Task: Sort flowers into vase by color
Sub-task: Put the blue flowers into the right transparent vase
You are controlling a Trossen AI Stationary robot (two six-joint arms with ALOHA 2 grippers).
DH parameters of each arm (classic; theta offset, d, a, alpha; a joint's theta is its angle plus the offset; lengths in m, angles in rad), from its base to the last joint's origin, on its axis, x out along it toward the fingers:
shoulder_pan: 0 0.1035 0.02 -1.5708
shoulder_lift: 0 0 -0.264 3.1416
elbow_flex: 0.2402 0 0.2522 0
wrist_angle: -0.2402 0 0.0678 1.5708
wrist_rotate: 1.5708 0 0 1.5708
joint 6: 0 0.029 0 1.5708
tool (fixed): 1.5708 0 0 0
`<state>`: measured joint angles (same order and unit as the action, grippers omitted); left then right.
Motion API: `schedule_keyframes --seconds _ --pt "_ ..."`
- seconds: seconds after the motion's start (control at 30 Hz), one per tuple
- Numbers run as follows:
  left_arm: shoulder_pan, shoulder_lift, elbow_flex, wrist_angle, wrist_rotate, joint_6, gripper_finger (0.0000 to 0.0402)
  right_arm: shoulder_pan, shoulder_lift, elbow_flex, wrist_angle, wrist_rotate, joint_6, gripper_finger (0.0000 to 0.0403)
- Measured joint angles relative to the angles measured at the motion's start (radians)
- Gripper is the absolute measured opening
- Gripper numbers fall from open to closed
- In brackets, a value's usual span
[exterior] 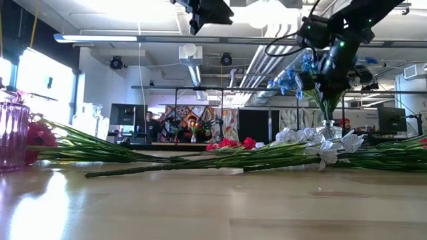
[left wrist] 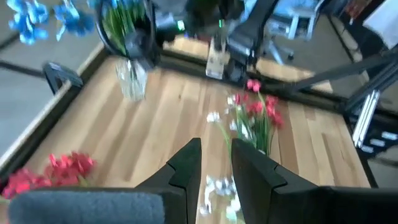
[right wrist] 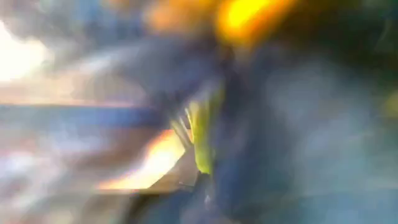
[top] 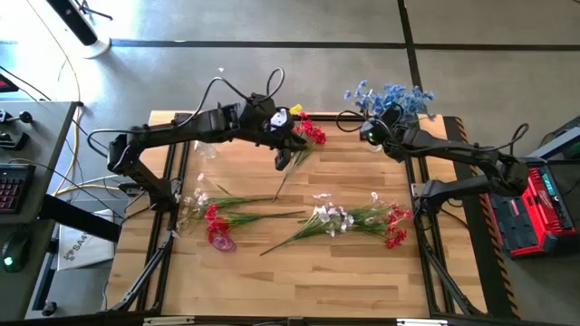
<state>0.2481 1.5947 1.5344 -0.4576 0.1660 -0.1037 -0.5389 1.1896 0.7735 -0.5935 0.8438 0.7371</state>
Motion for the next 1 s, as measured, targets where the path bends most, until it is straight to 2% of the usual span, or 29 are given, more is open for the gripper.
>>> schedule_keyframes --seconds 0.13,0.3,0.73,0.87,1.0 --pt "-0.012 0.015 0.000 -0.009 -0.001 -0.011 0.0076 0.001 0.000 -0.003 0.001 -0.045 -0.010 0.0097" --pt "-0.022 0.014 0.000 -0.024 -0.017 -0.024 0.0076 0.002 -0.031 -0.003 0.003 -0.155 -0.011 0.0147" --pt "-0.053 0.017 0.000 -0.097 -0.040 -0.033 0.0076 0.003 -0.249 -0.003 -0.066 -0.302 0.038 0.0286" --pt "-0.066 0.017 0.000 -0.103 -0.047 -0.043 0.0076 0.003 -0.307 -0.003 -0.107 -0.325 0.068 0.0311" --pt "-0.081 0.017 0.000 -0.104 -0.047 -0.050 0.0077 0.003 -0.352 -0.003 -0.113 -0.389 0.068 0.0319"
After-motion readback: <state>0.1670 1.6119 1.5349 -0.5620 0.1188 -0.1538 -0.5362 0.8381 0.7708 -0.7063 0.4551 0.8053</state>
